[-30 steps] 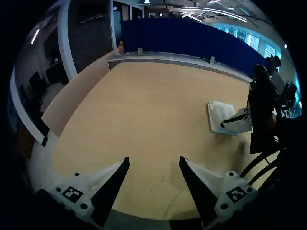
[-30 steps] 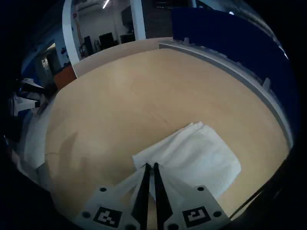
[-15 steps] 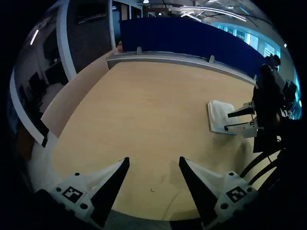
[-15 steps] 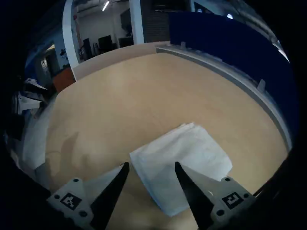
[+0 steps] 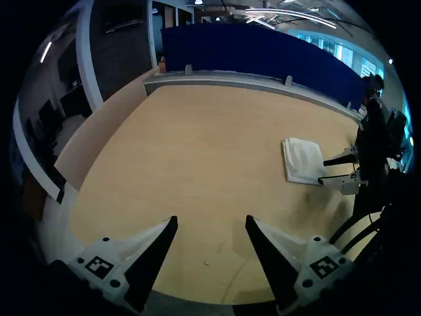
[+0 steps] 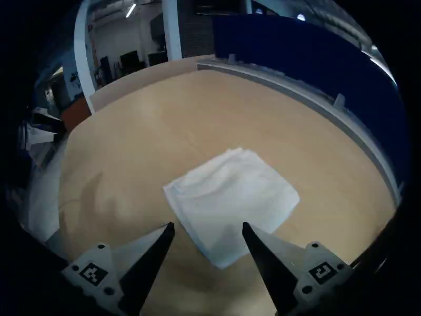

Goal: Fold towel

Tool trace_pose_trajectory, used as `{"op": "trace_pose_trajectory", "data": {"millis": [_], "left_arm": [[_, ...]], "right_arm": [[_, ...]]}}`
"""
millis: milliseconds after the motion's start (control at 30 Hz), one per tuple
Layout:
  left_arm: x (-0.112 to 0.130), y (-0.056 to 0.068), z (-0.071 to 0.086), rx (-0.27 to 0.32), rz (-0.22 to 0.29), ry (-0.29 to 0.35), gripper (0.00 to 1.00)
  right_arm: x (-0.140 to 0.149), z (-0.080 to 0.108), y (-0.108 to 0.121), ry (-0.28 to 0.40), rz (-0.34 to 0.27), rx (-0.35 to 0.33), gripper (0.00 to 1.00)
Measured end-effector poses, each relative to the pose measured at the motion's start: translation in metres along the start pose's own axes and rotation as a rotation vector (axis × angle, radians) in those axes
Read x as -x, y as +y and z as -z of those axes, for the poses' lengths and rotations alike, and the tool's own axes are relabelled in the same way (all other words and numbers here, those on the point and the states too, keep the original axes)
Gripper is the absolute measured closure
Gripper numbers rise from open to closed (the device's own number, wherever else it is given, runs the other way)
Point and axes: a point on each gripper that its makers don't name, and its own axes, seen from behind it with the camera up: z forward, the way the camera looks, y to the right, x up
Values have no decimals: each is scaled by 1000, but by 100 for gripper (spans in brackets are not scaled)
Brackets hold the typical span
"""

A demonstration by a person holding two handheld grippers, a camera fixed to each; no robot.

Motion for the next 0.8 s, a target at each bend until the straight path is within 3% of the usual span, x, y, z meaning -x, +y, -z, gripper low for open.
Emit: {"op": "trace_pose_trajectory", "data": {"millis": [433, 633, 800], "left_arm": [[0, 4, -5, 6, -5, -2, 4], [0, 3, -7, 5, -3, -3, 4], [0, 1, -7, 5, 3, -4, 4]], "right_arm": [[42, 8, 13, -45, -77, 52, 3], [49, 5, 14, -60, -83, 63, 35], [50, 2, 17, -67, -106, 73, 68]]}}
